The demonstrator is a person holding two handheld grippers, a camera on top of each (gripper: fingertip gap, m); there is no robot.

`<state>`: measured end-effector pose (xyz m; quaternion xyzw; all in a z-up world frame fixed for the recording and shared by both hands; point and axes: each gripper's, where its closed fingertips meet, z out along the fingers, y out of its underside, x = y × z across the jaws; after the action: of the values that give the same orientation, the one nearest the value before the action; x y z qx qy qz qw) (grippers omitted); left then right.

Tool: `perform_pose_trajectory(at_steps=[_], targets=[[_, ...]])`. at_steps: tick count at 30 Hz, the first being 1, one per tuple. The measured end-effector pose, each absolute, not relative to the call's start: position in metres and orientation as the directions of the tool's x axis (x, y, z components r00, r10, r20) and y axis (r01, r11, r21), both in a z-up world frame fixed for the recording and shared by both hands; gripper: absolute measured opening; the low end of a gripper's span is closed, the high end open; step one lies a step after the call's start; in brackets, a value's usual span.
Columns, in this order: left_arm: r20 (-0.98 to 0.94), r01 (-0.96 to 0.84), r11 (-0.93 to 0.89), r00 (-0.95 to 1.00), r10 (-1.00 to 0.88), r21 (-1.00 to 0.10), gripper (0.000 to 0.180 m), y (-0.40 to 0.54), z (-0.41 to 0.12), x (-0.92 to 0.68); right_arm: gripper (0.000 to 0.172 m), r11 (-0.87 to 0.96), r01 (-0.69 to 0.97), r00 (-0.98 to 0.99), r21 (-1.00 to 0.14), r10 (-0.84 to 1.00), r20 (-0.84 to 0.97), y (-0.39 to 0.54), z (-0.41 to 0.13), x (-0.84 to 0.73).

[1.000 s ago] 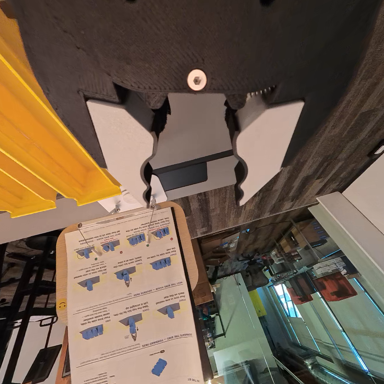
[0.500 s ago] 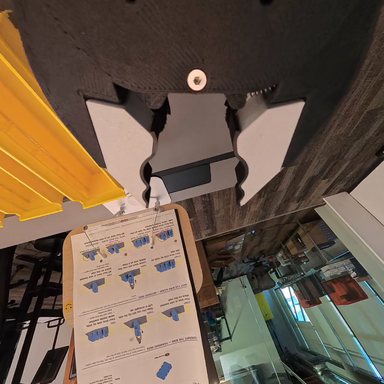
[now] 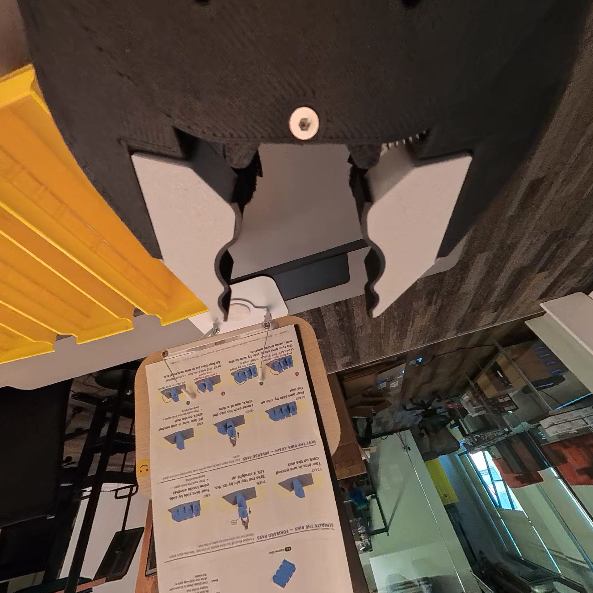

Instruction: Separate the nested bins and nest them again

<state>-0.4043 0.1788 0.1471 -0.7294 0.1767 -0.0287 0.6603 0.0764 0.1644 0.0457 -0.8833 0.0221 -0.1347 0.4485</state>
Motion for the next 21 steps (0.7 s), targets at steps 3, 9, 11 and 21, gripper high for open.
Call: perform_pose_trajectory(at_steps=[3,9,11,21], targets=[[-0.192,-0.221,-0.066,0.933,-0.304,-0.973,0.083,0.177,0.147,-0.401,0.118,-0.323,0.208,0.909,-0.923,-0.284,0.304,0.148,0.127,0.062],[-0.206,-0.251,-0.088,0.913,-0.352,-0.964,0.084,0.173,0.137,-0.382,0.118,-0.052,0.381,0.825,-0.923,-0.431,0.365,0.106,0.195,0.021],[-0.230,-0.275,-0.081,0.905,-0.358,-0.958,0.084,0.172,0.136,-0.372,0.116,0.005,0.376,0.827,-0.927,-0.453,0.333,0.101,0.201,0.013],[-0.150,-0.272,-0.137,0.810,-0.567,-0.953,0.086,0.162,0.108,-0.305,0.113,0.005,0.370,0.844,-0.929,-0.419,0.334,0.130,0.187,0.008]])
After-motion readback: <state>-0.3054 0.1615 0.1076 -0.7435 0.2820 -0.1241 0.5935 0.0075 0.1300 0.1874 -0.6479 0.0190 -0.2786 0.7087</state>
